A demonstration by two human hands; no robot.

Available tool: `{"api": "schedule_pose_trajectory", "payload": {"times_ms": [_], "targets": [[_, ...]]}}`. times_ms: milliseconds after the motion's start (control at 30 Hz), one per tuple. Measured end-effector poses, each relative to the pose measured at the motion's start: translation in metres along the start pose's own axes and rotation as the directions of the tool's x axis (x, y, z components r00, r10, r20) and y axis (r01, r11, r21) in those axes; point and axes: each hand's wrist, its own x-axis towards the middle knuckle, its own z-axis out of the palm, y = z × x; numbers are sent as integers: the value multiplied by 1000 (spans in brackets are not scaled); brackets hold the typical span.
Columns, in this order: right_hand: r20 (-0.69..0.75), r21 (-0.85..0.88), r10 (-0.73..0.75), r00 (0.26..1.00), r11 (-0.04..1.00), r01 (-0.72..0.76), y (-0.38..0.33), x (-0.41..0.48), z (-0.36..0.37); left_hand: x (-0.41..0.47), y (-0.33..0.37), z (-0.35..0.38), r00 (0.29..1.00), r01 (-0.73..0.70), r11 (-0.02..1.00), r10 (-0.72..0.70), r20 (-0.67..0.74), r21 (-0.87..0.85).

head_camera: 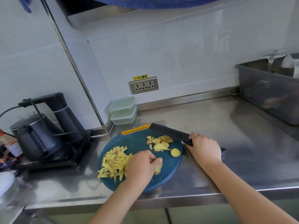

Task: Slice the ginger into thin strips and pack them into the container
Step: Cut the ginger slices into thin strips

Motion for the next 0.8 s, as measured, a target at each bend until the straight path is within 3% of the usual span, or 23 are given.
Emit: {"api": "schedule_pose_trajectory", "payload": {"times_ms": [133, 267, 400, 667, 800], "targets": [[-5, -4, 19, 1000, 1000, -19, 0, 1, -1, 30, -6, -14, 996, -82, 996, 82, 22, -21], [-5, -16, 21, 1000, 1000, -21, 0, 2, -2, 50, -5, -10, 967, -179, 982, 187, 174, -60], [5, -20, 19, 1000, 1000, -19, 1, 2, 0, 59, -3, -3, 952, -200, 978, 209, 222, -63], [-6, -6, -14, 1000, 1000, 13, 3, 7, 6, 71, -14, -1, 981, -28, 978, 66, 184, -205], [-10, -6, -21, 1000, 1000, 21, 3, 7, 7, 76, -11, -8, 970, 97, 929, -8, 243, -357]]}}
